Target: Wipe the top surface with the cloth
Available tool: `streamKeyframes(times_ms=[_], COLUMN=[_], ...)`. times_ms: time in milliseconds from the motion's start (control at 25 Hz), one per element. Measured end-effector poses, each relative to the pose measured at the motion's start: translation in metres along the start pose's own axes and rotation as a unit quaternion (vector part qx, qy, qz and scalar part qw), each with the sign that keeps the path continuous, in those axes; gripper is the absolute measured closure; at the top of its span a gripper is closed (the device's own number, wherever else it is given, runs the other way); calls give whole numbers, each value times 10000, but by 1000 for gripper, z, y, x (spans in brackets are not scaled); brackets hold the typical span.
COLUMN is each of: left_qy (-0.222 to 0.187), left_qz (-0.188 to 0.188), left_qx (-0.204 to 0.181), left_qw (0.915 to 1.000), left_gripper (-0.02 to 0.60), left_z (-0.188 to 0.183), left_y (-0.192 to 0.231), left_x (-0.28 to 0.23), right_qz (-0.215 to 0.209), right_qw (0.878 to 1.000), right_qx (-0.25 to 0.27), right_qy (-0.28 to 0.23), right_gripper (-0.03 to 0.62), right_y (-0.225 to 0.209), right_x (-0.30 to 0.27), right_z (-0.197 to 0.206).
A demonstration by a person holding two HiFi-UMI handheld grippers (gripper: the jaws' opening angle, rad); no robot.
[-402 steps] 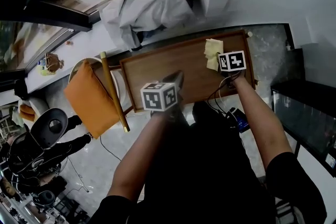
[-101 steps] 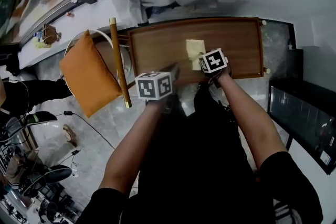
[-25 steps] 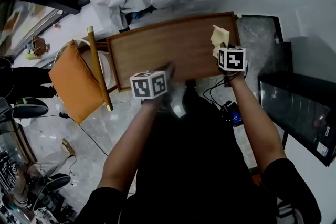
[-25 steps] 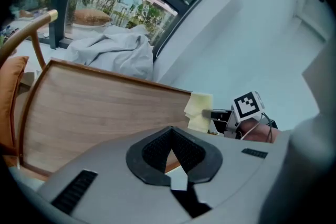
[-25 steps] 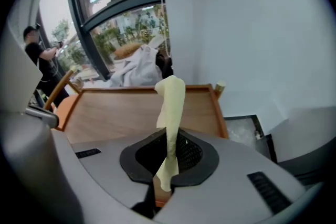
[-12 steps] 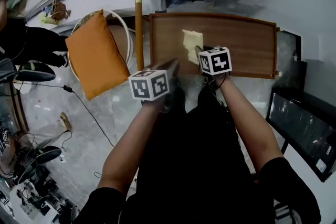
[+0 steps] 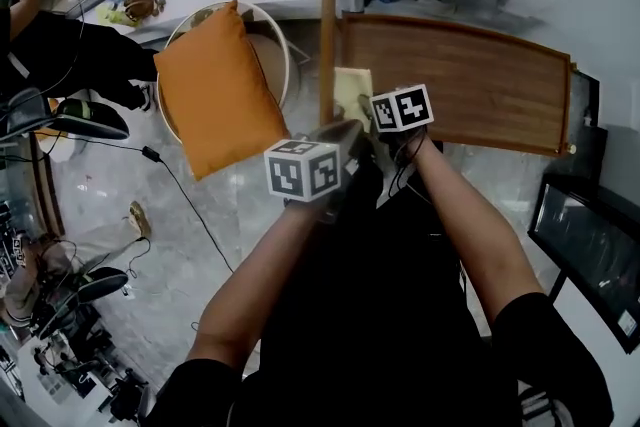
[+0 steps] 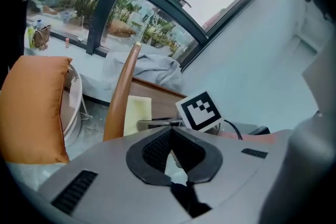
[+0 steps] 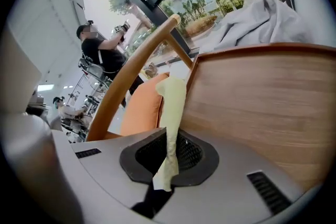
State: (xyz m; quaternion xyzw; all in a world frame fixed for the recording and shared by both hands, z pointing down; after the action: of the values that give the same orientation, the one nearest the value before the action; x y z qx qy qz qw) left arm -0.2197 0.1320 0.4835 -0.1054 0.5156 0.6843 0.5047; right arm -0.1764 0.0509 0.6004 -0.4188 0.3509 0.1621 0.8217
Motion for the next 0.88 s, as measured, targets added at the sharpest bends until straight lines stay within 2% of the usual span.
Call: streamKeyframes(times_ms=[160, 440, 640, 880], left_qy=[78, 186, 177, 175], left_qz=[53, 75, 32, -65], left_qx=[-92, -229, -247, -181], left_qw=[9999, 9995, 9995, 9997], left_gripper=[573, 572, 572, 572], left_z=[1, 4, 2, 1], left_y=[4, 9, 8, 4], left_x=[2, 0, -6, -14], right_qz=[132, 993, 956, 1110], right_qw=[9997, 9910, 9909, 9887], right_qx=[109, 755, 849, 863], right_qy=[185, 478, 411, 524], right_gripper=[562, 562, 562, 562], right_y=[-5, -11, -11, -30], right_x=[-21, -32, -31, -14], right_z=[4, 10, 9, 13])
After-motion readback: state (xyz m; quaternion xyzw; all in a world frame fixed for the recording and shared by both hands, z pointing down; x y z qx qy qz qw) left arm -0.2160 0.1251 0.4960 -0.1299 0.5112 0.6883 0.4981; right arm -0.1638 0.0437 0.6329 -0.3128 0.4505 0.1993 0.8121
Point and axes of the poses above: the fingertips, and each gripper's own axes: x backward along the fingers, y to its left, z out of its underside, the point moved 5 cm from there along x, backward along the fingers, and after that the axes turned 2 degrees about -z, right-handed, at the moved point
